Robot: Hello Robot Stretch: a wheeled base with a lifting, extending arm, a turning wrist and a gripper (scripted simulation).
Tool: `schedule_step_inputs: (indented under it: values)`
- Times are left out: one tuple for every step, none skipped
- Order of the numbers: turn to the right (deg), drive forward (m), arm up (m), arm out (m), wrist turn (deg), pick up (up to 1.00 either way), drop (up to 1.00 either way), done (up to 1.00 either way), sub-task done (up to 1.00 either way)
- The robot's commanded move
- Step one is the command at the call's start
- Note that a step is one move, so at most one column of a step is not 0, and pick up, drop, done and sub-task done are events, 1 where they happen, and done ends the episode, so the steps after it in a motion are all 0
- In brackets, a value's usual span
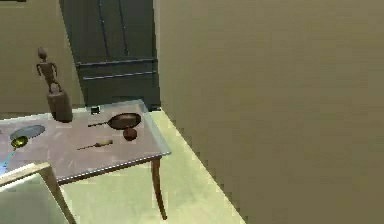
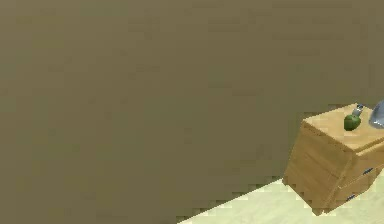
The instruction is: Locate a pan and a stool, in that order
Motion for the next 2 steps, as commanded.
schedule_step_inputs:
  values:
    - [0.0,0.7,0.0,0.0,0.0,0.0,0.0,0.0,0.0]
    - [-33.0,0.0,0.0,0.0,0.0,0.0,0.0,0.0,0.0]
